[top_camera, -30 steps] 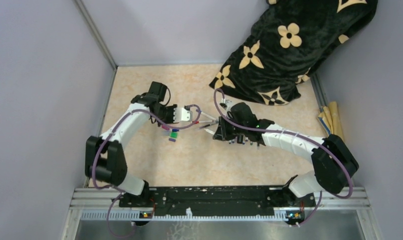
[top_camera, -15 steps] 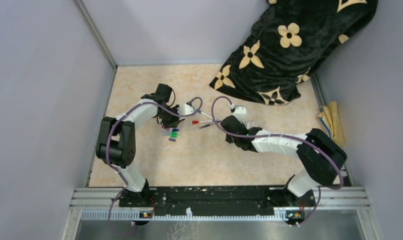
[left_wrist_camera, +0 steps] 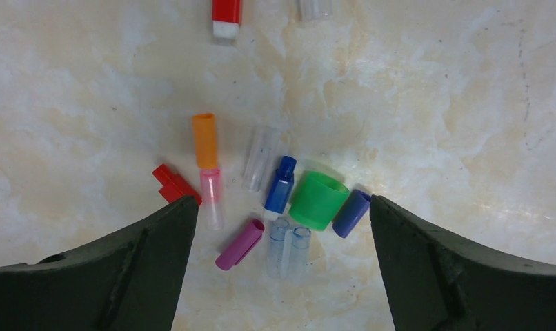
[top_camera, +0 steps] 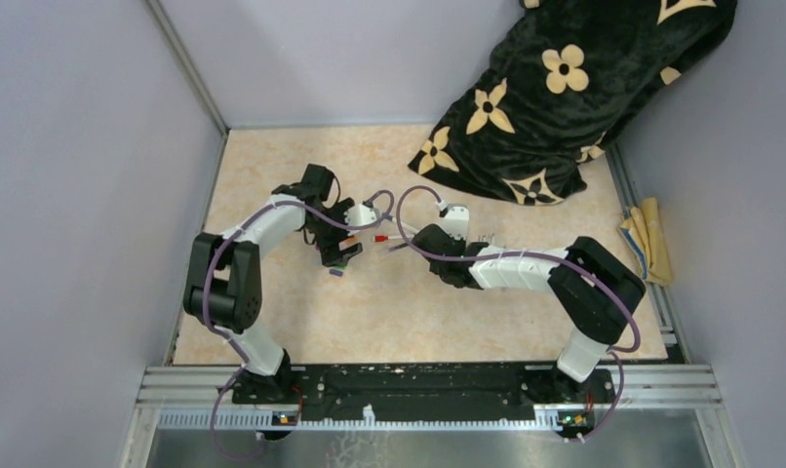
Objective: Open the pen caps
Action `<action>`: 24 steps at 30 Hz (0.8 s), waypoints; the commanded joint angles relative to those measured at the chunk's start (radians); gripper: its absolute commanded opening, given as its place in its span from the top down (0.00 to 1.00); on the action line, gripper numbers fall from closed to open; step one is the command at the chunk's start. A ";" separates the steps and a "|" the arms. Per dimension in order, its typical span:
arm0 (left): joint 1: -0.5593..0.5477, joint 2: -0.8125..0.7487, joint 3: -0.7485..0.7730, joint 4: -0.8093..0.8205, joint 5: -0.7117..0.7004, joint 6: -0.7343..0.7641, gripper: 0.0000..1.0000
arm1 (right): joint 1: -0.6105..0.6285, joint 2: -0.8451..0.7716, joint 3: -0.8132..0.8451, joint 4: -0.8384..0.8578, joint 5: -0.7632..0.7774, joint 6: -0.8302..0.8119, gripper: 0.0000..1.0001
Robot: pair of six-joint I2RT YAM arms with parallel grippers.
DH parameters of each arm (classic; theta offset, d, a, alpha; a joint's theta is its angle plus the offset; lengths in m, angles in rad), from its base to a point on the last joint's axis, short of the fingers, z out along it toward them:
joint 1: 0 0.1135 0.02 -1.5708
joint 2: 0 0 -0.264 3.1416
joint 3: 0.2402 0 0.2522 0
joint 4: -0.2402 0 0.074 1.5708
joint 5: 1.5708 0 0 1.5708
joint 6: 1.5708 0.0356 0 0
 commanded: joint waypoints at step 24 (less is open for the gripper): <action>0.195 -0.082 0.469 -0.226 0.095 -0.299 0.01 | -0.110 -0.064 0.234 0.075 -0.414 -0.343 0.69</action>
